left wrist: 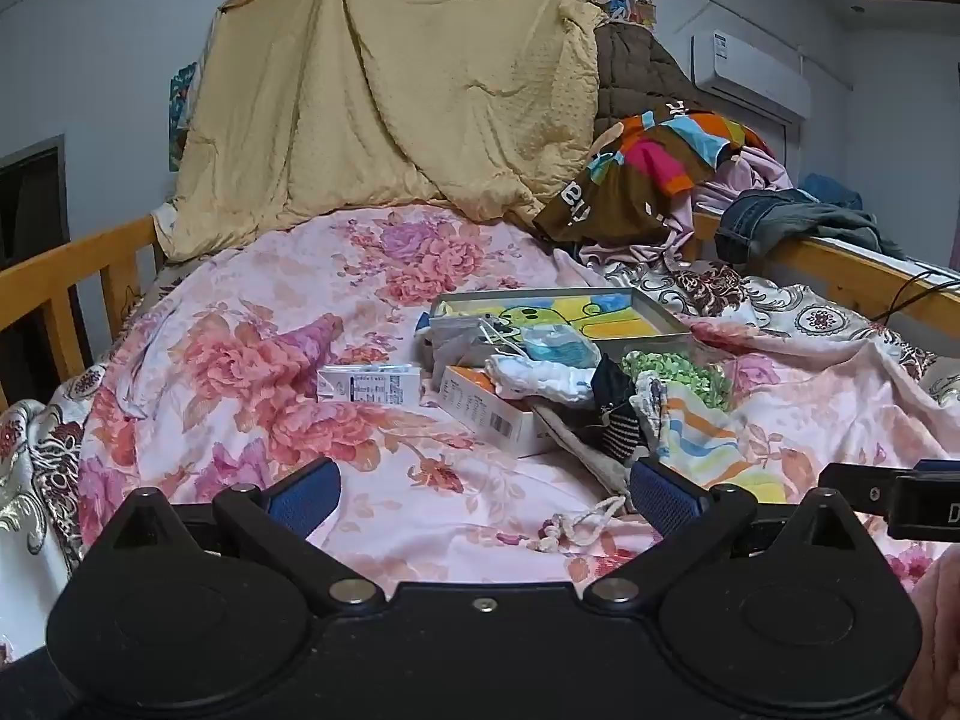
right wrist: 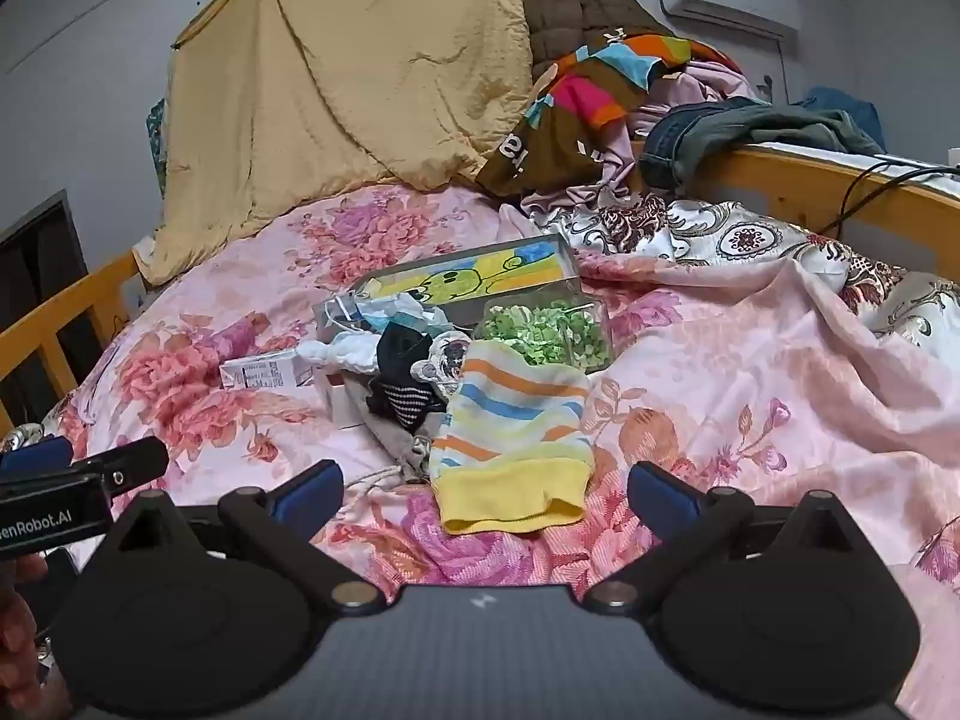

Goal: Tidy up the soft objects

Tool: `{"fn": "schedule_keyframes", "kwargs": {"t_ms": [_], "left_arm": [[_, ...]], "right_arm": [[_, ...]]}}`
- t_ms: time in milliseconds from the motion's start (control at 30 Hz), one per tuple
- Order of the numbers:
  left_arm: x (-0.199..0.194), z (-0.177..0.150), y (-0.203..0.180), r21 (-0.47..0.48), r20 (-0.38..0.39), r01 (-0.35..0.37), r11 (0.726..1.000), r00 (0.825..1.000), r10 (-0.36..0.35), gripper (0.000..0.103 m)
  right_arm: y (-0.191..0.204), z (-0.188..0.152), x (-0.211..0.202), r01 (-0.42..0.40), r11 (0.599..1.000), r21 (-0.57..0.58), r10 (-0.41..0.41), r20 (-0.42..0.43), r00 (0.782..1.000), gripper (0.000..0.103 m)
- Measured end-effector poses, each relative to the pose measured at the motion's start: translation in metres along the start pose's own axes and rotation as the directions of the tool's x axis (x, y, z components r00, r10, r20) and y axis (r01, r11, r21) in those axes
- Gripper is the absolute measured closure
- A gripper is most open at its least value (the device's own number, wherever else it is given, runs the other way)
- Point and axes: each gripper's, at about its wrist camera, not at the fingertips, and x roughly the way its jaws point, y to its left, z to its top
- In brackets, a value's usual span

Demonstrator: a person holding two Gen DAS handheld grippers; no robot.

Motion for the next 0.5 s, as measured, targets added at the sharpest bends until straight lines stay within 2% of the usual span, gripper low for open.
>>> {"fn": "schedule_keyframes", "kwargs": {"t_ms": [133,500], "left_arm": [[-0.0013,0.0005,-0.0074,0.020,-0.002,0.000,1.000,1.000,0.000,0.001],[0.0031,-0.0026,-0.0015,-0.018,-0.023,0.016,1.000,1.000,-0.016,0.001]], "right_arm": [[-0.0003,-0.0005,-0.0008,0.000,1.000,-0.018,0.000,-0.005,1.000,0.000],[0.0007,-0.0032,0.0041,0.009,1.000,-0.017,-0.009,-0.012,1.000,0.000]]}}
